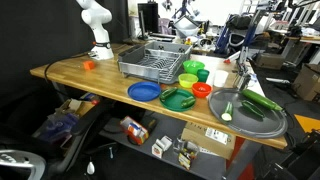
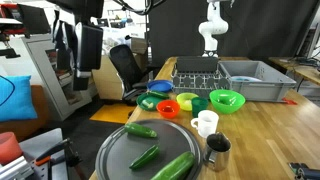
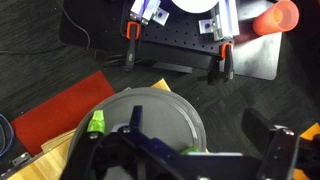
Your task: Move the left green object from the gray plate to the green plate
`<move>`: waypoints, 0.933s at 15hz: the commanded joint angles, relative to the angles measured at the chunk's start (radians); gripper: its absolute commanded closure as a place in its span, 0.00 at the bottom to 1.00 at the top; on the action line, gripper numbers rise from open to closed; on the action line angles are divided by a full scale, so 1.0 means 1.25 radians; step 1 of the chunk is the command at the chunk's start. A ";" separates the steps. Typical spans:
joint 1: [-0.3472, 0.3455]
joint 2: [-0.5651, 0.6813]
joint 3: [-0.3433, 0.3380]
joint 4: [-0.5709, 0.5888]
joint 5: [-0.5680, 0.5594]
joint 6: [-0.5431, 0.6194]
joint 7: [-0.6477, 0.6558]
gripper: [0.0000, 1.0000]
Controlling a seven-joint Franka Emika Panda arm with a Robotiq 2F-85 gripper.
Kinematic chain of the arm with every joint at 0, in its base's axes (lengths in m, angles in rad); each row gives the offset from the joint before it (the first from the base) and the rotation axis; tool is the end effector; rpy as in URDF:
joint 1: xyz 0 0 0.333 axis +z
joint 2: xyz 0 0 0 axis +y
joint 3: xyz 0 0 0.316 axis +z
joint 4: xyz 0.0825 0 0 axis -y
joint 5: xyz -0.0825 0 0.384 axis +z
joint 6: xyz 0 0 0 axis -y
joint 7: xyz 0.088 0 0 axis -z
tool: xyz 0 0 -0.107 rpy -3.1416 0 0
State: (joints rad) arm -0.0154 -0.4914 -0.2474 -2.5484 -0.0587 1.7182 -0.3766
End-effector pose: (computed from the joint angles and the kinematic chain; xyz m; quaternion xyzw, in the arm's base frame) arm 0.3373 -0.0952 0.4084 -0.9803 -0.0892 0.1571 0.0802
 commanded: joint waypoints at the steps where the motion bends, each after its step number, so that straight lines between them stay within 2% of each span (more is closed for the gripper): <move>1: -0.018 0.002 0.017 0.001 0.007 -0.001 -0.007 0.00; 9: -0.015 0.009 0.018 0.004 0.019 0.000 0.000 0.00; 11: -0.013 0.034 0.037 0.008 0.041 0.022 0.065 0.00; 14: -0.013 0.082 0.079 0.007 0.101 0.116 0.203 0.00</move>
State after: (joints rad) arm -0.0150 -0.4575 -0.1978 -2.5483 0.0066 1.7737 -0.2489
